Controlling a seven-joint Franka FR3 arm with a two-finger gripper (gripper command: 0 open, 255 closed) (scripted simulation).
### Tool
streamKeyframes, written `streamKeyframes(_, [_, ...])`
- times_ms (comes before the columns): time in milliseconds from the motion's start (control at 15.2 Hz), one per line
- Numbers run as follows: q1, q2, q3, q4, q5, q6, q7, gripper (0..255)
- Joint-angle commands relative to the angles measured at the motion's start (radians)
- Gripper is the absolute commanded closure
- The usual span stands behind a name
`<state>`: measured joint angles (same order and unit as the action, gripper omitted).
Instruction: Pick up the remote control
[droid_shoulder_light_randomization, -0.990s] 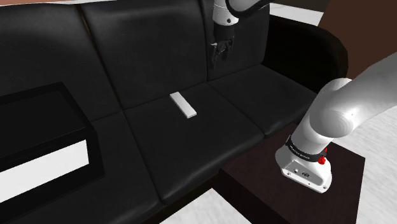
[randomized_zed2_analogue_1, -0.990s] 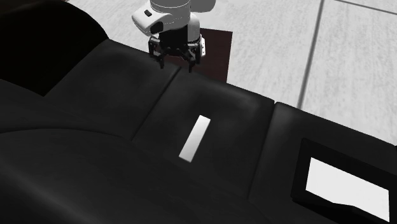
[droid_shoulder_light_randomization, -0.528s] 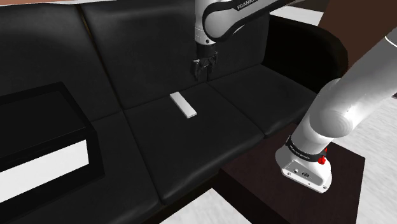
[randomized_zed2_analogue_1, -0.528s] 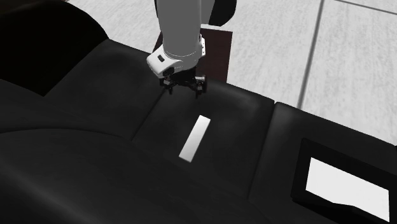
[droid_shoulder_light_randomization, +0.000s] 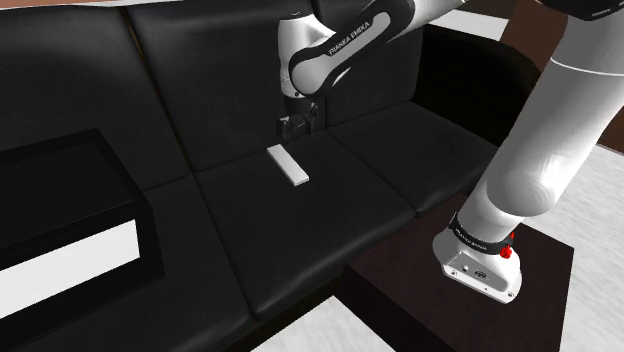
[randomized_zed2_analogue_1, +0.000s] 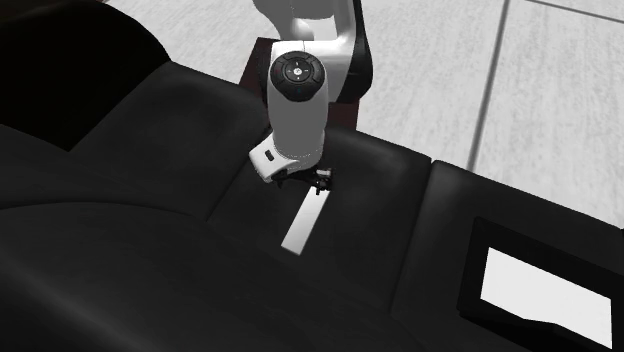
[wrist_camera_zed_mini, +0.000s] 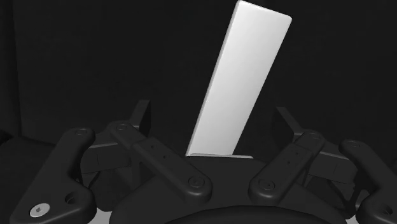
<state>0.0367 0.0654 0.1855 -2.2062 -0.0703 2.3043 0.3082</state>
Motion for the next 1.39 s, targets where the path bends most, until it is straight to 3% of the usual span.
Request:
streamKeyframes(0, [0.008, 0.083, 0.003, 0.045, -0.019, 0.03, 0.038, 0])
streamKeyframes(264, [0.028, 0.233, -0.004, 0.147, -0.051, 0.066, 0.095, 0])
streamKeyframes(858, [0.037, 0.305, -0.016, 0.133, -0.075, 0.15, 0.113, 0])
streamKeyframes(924, [0.036, 0.306, -0.016, 0.135, -0.075, 0.15, 0.112, 255])
streamKeyframes(1320, [0.035, 0.307, -0.017, 0.136, -0.075, 0.15, 0.111, 255])
